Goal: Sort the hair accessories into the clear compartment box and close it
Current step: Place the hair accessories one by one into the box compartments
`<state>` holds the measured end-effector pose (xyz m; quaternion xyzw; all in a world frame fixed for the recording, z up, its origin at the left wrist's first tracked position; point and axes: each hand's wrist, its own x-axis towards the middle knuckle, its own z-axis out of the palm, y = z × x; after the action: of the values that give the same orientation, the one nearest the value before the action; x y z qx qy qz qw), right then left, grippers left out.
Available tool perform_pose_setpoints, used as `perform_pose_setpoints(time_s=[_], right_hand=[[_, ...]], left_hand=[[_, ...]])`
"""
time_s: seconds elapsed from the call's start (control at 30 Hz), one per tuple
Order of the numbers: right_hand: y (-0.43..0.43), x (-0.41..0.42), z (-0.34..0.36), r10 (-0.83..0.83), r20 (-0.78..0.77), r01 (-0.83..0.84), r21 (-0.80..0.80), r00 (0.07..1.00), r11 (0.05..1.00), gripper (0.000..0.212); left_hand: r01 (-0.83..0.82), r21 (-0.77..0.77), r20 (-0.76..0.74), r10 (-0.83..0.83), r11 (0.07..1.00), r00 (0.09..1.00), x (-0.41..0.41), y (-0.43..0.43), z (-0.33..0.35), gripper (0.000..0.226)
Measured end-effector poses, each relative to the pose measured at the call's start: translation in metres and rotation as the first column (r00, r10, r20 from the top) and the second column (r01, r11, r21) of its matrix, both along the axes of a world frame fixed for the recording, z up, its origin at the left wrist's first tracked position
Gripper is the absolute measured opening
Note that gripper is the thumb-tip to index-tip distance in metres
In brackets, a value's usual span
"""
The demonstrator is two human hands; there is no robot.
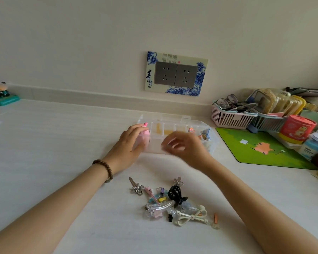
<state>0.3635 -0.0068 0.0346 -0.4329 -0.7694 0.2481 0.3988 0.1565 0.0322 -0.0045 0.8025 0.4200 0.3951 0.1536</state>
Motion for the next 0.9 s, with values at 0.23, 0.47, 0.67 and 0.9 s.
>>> perform_pose_setpoints(time_s=[0.23, 0.47, 0.67, 0.9], right_hand=[[0.024, 0.038, 0.014, -0.333, -0.23, 0.361, 0.096, 0.915, 0.927, 0.011], [0.015, 0.036, 0.022, -0.295, 0.033, 0.284, 0.179, 0.955, 0.942, 0.015], [-0.029, 0.041, 0.038, 0.017, 0.206, 0.04, -0.269, 0.978, 0.962, 0.01], [-0.035, 0.038, 0.009, -0.006, 0.329, 0.154, -0.426, 0.944, 0.892, 0.018]], left_hand=[[-0.017, 0.001, 0.012, 0.017, 1.0, 1.0, 0.002, -0.001, 0.001, 0.062], [-0.013, 0.002, -0.02, 0.013, 1.0, 1.0, 0.0, 0.0, -0.001, 0.054], [-0.016, 0.002, -0.009, 0.016, 1.0, 1.0, 0.001, -0.001, 0.0, 0.057], [-0.01, 0.038, -0.02, 0.011, 0.999, 1.0, 0.001, -0.001, -0.001, 0.058]])
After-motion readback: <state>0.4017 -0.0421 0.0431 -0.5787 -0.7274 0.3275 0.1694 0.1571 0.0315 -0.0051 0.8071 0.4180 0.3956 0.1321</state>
